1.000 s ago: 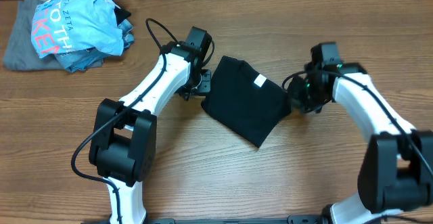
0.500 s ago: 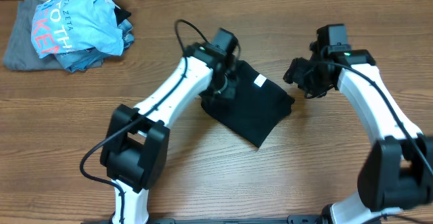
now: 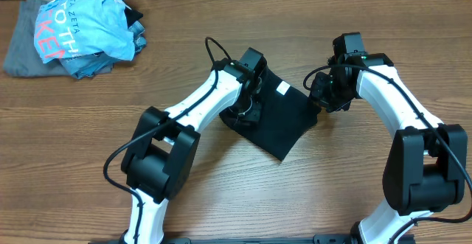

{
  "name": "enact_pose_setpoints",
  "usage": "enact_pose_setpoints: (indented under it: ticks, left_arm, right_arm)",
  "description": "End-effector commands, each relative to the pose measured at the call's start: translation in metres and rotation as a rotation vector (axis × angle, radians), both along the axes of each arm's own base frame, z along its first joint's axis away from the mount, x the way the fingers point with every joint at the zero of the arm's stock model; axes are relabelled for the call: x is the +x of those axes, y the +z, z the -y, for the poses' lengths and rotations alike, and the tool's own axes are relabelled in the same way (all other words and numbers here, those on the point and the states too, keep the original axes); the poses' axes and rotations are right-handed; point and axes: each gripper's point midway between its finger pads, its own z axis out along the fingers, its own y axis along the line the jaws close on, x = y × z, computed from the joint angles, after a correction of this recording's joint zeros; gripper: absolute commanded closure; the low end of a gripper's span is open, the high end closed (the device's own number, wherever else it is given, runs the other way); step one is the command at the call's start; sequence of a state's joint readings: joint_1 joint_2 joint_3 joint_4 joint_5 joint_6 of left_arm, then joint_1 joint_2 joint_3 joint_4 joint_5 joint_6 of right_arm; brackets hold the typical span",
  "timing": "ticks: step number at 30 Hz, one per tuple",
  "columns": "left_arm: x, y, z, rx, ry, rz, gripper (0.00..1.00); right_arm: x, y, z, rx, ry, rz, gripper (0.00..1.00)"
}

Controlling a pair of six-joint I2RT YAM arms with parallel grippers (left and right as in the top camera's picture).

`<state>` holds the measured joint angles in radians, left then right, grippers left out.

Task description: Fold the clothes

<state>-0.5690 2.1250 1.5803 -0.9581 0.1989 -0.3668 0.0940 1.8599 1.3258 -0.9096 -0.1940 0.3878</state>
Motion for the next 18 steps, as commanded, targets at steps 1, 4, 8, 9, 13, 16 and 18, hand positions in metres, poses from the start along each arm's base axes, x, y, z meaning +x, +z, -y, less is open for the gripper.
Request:
enact_pose_setpoints:
  ticks: [1, 4, 8, 9, 13, 16, 18]
  left_arm:
    - [-0.005, -0.013, -0.004, 0.016, 0.02, -0.041, 0.94]
    - [-0.005, -0.013, -0.004, 0.016, 0.02, -0.042, 0.94]
    - [-0.005, -0.013, -0.004, 0.016, 0.02, -0.041, 0.93]
    - [-0.005, -0.013, -0.004, 0.016, 0.02, -0.041, 0.93]
    - [-0.004, -0.013, -0.004, 0.015, 0.02, -0.04, 0.92]
    - [-0.005, -0.013, -0.004, 0.016, 0.02, -0.041, 0.92]
    - [-0.005, -0.013, -0.004, 0.016, 0.02, -0.041, 0.91]
  right_arm:
    - [0.001, -0.004, 0.002, -0.017, 0.002, 0.01, 0.64]
    - [-0.001, -0.011, 0.002, -0.015, 0.002, 0.011, 0.63]
    - [-0.004, -0.015, 0.002, -0.014, 0.003, 0.008, 0.63]
    - [-0.003, -0.015, 0.002, -0.014, 0.003, 0.009, 0.64]
    - [0.001, -0.014, 0.001, -0.012, 0.003, 0.026, 0.65]
    - [0.003, -0.013, 0.001, -0.011, 0.002, 0.037, 0.67]
    - [0.004, -0.013, 0.001, -0.01, 0.003, 0.038, 0.7]
